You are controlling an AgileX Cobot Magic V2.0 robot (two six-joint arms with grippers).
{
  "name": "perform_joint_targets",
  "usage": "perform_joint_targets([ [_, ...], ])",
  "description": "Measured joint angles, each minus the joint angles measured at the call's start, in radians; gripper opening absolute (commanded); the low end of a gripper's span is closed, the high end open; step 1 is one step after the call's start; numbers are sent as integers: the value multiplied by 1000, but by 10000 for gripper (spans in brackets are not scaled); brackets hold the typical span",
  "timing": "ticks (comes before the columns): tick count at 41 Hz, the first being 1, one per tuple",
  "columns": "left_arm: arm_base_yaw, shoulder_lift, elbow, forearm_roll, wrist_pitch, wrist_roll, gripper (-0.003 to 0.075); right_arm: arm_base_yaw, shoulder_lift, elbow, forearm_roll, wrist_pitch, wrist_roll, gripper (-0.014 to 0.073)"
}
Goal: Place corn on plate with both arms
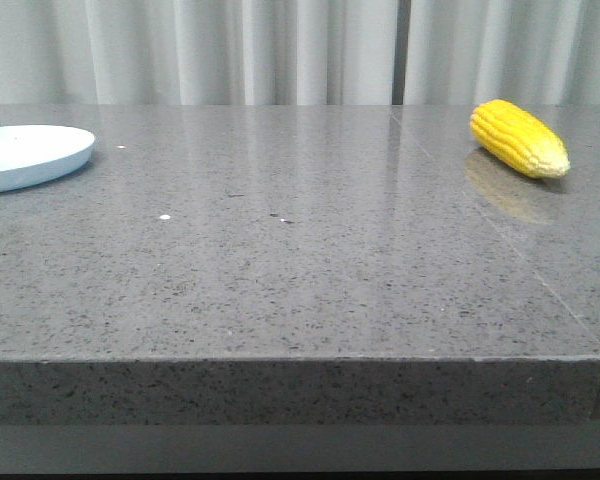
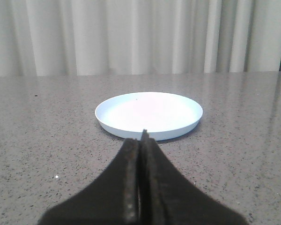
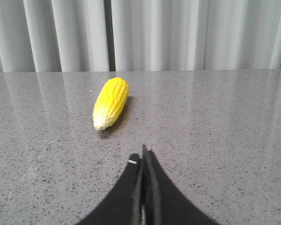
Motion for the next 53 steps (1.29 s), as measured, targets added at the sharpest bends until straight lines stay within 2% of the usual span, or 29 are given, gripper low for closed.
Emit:
perform_joint_targets([
  [29, 0, 0, 0, 0, -36, 0, -20, 0, 0, 0, 0, -17, 0, -67],
  [34, 0, 0, -11, 0, -53, 0, -20, 0, 0, -50, 0, 6, 0, -67],
  [39, 0, 0, -100, -2, -36, 0, -20, 0, 0, -170, 0, 94, 0, -67],
  [45, 0, 5, -280, -2, 17, 0, -20, 0, 15, -346, 0, 228, 0, -67],
  [53, 0, 125, -523, -2, 199, 0, -20, 0, 158, -566, 0, 386, 0, -67],
])
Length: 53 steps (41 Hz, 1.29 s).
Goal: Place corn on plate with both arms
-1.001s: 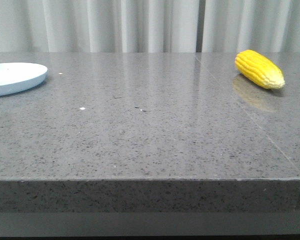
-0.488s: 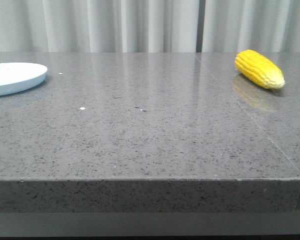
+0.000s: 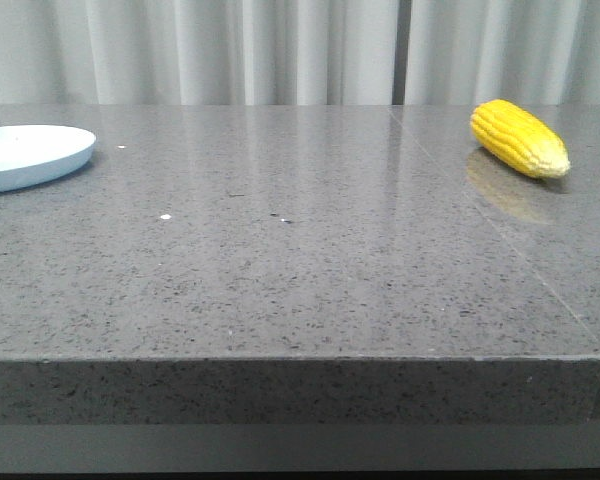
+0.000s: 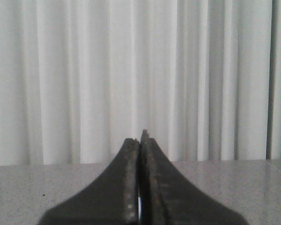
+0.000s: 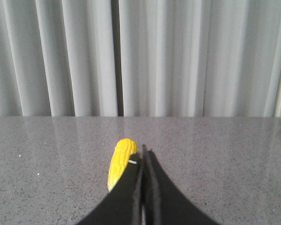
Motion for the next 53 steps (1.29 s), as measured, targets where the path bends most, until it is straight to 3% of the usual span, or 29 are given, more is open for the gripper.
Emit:
perform_joint_targets([
  [9, 0, 210, -184, 0, 214, 0, -20, 0, 196, -175, 0, 147, 0, -67],
  [31, 0, 429, -191, 0, 289, 0, -20, 0, 502, -191, 0, 202, 0, -58],
  [35, 0, 448, -191, 0, 289, 0, -20, 0, 543, -191, -2, 212, -13, 17],
  [42, 0, 467, -191, 0, 289, 0, -13, 0, 593, -191, -1, 218, -22, 344],
  [46, 0, 480, -191, 0, 289, 0, 72, 0, 608, -191, -1, 221, -22, 489],
  [49, 0, 493, -191, 0, 289, 0, 216, 0, 610, -191, -1, 221, -22, 539],
  [53, 0, 507, -191, 0, 289, 0, 430, 0, 610, -191, -1, 221, -22, 542],
])
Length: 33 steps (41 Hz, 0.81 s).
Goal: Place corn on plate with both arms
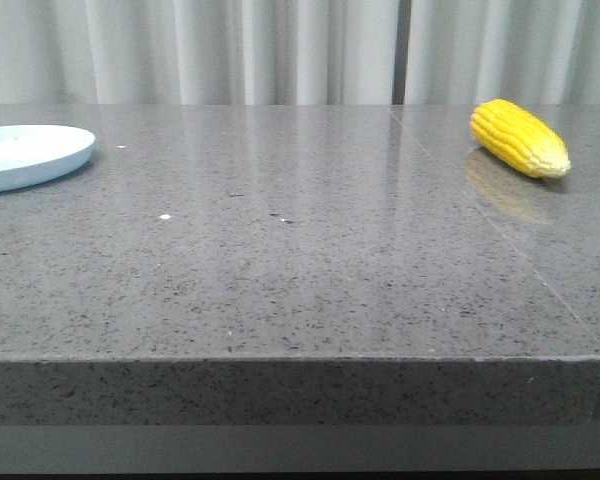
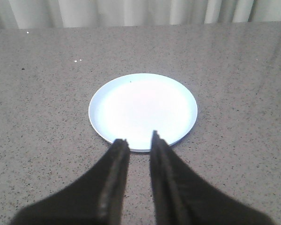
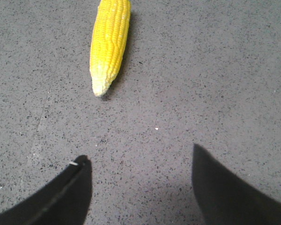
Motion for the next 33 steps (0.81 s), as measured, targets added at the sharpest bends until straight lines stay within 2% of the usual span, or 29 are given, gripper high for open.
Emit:
perform_joint_targets([
  [2, 0, 7, 0, 0, 0, 0, 538, 0, 0, 0, 0, 0, 0, 542],
  [4, 0, 12, 0, 7, 2, 0, 594, 0, 0, 0, 0, 0, 0, 542],
  [6, 0, 18, 0, 11, 2, 0, 611, 0, 0, 0, 0, 0, 0, 542],
  [11, 0, 48, -3, 31, 17, 0, 608, 0, 0, 0, 0, 0, 0, 542],
  [22, 0, 231, -144, 64, 236, 0, 608, 0, 0, 0, 0, 0, 0, 542],
  [33, 7, 481, -284, 92, 298, 0, 608, 0, 0, 0, 0, 0, -2, 542],
])
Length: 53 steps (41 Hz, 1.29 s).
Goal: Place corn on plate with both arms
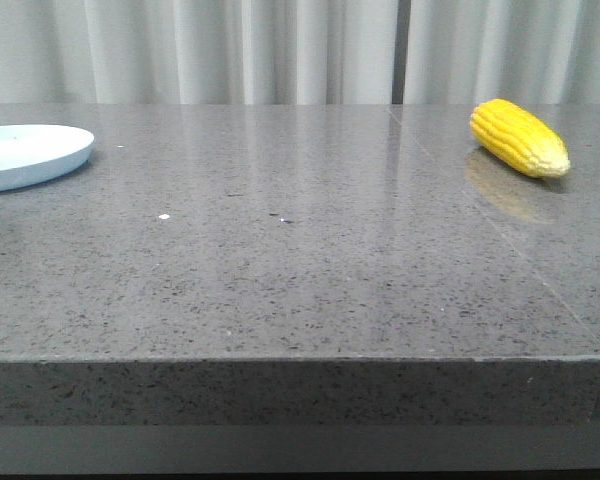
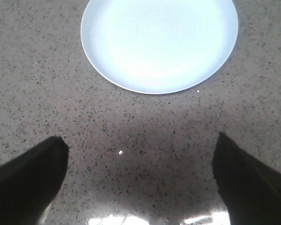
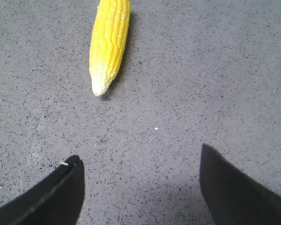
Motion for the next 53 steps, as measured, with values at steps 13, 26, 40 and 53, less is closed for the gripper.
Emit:
perform_joint_targets([
  [13, 193, 266, -180, -174, 23, 116, 608, 0, 0, 0, 0, 0, 0, 542],
  [26, 287, 500, -323, -365, 25, 256, 563, 0, 0, 0, 0, 0, 0, 542],
  [40, 281, 666, -448, -374, 25, 257, 463, 0, 0, 0, 0, 0, 0, 542],
  [53, 265, 746, -507, -381, 22, 259, 438, 0, 0, 0, 0, 0, 0, 542],
])
